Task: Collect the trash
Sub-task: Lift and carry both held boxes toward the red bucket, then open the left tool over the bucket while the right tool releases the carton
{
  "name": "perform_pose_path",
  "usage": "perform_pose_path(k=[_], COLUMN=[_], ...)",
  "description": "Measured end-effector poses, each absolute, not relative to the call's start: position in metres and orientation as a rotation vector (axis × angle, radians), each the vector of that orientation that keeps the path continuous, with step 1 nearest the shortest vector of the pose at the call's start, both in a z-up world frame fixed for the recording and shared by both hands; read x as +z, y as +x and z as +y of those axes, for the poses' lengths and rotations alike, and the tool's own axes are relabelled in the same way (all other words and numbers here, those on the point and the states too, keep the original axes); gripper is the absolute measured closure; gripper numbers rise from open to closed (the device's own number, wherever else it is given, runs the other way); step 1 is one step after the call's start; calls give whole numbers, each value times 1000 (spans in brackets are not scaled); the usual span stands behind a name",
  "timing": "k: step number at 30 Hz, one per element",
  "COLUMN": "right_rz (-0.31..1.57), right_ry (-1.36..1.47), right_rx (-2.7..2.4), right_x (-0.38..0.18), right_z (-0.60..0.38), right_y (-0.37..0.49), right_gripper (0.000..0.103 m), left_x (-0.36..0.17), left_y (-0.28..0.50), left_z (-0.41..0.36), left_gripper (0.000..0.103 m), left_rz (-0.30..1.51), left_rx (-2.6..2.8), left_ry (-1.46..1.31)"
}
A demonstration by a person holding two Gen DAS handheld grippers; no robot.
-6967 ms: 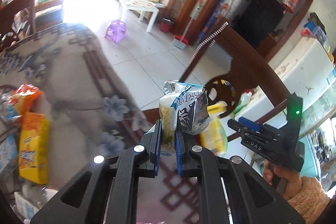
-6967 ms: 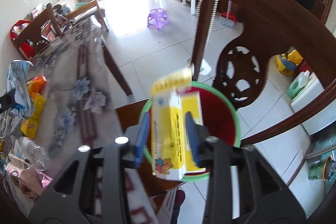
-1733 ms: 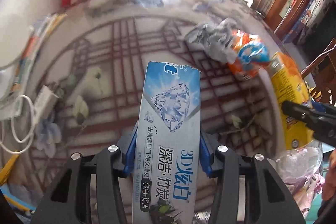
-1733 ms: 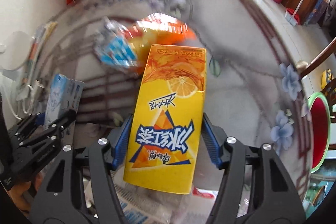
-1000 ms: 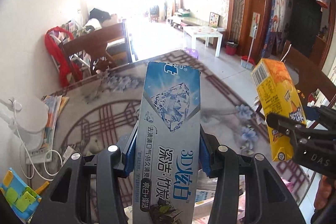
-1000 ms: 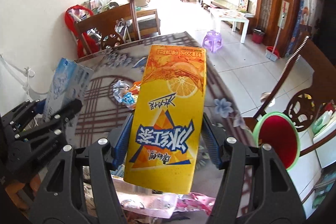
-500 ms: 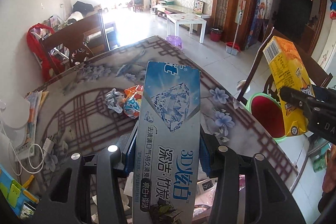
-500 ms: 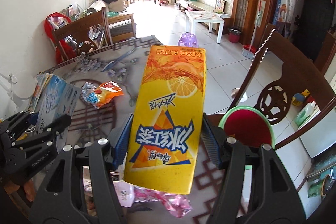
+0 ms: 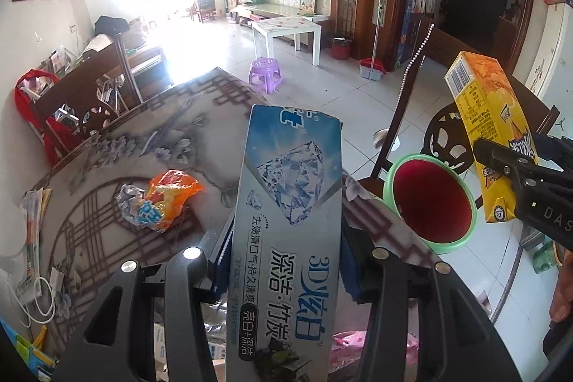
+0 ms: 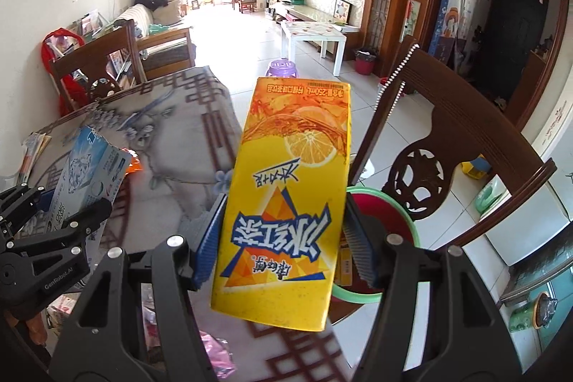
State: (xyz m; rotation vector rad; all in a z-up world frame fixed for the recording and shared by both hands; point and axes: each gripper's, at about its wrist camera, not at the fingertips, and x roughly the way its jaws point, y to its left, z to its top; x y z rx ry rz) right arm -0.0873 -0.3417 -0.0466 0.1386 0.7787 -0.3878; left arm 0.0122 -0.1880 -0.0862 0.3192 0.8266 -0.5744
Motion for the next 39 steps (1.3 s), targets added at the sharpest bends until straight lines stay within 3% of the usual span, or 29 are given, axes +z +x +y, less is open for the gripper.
perform_pose_path(k=[16, 19, 20, 23, 35, 37, 39], right_rz=[977, 1003, 1012, 1005, 964, 959, 954], right_ry=[257, 271, 273, 285, 372, 378, 384], right_rx=[-504, -506, -513, -542, -719, -739, -755], right_x=[-142, -151, -155, -157, -143, -141, -138], right_z=[-479, -492, -495, -508, -554, -558, -561], right_y=[-75, -74, -75, -80, -139, -147, -154], right_gripper=[42, 40, 34, 26, 22, 22, 22], left_x=[-105, -112, -114, -122, -161, -167, -170], left_y=[10, 11, 11, 12, 7, 5, 0], left_z=[-298, -317, -324, -347, -442, -453, -461], left_gripper=[57, 57, 57, 57, 57, 55, 35], left_rz=[874, 881, 881, 879, 921, 928, 929], left_rx=[-680, -703, -710, -734, -879, -894, -900], left_ry=[360, 376, 381, 402, 447, 459, 493])
